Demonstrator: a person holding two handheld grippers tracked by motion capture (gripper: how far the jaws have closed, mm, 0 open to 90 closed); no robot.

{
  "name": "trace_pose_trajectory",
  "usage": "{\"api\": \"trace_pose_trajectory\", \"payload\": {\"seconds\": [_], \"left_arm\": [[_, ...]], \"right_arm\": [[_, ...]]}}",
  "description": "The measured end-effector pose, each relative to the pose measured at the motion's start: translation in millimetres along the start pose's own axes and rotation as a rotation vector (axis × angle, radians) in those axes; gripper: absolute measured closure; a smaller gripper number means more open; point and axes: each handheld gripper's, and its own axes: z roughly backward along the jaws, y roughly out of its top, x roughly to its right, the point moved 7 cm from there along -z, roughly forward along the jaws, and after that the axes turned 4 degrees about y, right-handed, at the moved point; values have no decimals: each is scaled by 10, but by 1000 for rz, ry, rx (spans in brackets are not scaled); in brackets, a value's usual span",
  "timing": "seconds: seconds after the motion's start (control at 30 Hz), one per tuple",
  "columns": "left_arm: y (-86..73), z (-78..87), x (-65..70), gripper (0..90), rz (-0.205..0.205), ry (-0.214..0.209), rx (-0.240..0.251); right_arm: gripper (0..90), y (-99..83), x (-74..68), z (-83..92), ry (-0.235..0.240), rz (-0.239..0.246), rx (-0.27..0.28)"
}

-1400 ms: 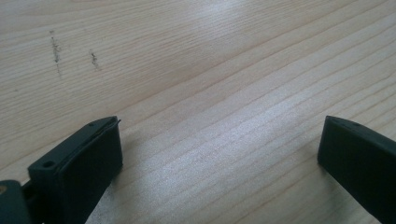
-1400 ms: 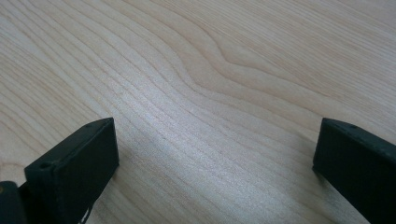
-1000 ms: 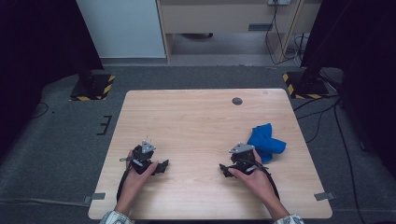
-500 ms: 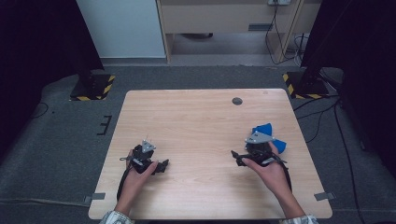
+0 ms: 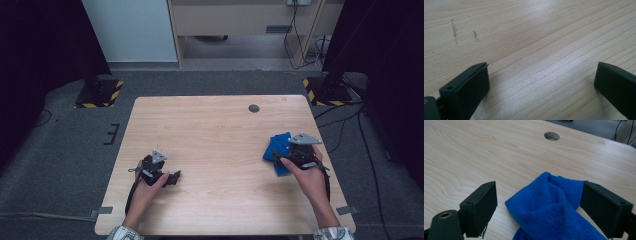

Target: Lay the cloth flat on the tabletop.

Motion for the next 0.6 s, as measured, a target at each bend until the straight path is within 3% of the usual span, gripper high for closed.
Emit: {"api": "trace_pose_trajectory", "payload": {"seconds": [0.2, 0.27, 0.6], "left_arm": [[0, 0, 0, 0, 0, 0, 0], [0, 0, 0, 0, 0, 0, 0], [0, 0, 0, 0, 0, 0, 0]], "right_arm": [[83, -170, 139, -104, -11, -31, -39], [90, -250, 153, -166, 8, -43, -61], [305, -497, 137, -369, 32, -20, -174]]}}
